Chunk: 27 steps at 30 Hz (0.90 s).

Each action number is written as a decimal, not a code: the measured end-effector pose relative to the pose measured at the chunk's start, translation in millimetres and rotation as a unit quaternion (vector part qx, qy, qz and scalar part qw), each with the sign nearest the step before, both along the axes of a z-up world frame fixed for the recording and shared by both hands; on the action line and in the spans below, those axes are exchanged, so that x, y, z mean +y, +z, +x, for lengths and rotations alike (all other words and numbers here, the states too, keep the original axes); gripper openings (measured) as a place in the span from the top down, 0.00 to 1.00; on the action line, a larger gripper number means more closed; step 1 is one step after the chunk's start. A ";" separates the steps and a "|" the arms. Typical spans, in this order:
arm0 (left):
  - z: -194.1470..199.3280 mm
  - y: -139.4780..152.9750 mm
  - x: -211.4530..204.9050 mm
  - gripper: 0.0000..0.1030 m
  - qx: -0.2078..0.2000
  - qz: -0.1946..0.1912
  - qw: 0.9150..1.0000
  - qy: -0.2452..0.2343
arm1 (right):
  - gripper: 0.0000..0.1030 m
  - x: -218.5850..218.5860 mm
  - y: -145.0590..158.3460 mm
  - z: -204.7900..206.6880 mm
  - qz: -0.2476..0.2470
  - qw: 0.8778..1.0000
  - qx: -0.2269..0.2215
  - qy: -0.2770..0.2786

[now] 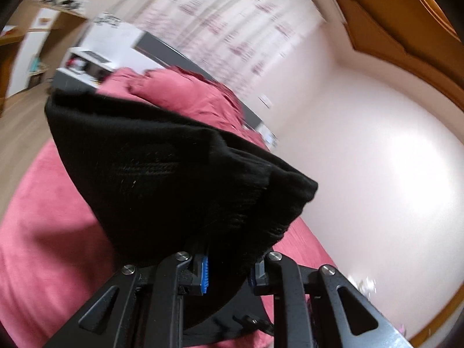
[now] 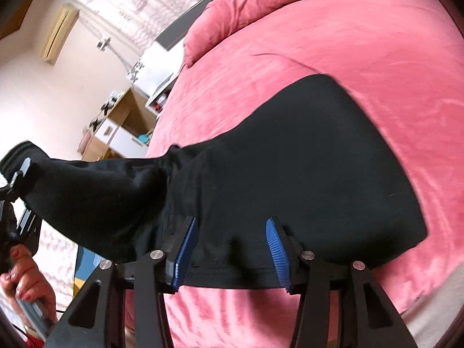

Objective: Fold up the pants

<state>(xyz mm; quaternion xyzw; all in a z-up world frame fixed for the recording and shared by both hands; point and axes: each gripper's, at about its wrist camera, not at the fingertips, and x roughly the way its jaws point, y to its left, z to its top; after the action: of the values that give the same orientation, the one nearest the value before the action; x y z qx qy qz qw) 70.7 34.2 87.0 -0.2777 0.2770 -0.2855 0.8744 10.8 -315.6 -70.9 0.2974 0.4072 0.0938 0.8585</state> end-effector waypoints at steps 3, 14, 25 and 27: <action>6.1 -2.6 -44.8 0.82 0.001 0.025 0.999 -0.049 | 0.50 -15.3 -1.2 1.8 0.006 1.000 0.008 -0.013; 13.6 -50.9 -159.5 0.82 0.028 0.113 0.981 -0.154 | 0.44 -82.9 7.8 -26.5 0.115 0.989 -0.033 -0.085; 23.4 -98.1 -239.4 0.82 0.056 0.199 0.960 -0.187 | 0.38 -105.7 -16.6 -31.5 0.270 0.959 -0.023 -0.087; 33.3 -101.4 -258.5 0.82 0.052 0.225 0.954 -0.189 | 0.35 -103.7 -21.1 -30.9 0.280 0.956 -0.016 -0.085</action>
<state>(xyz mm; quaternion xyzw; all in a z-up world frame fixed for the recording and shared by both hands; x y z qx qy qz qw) 104.0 -224.4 -14.4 -0.0305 0.4268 -0.3609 0.8287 -20.1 -419.3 -92.0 0.5579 0.3242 0.1354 0.7519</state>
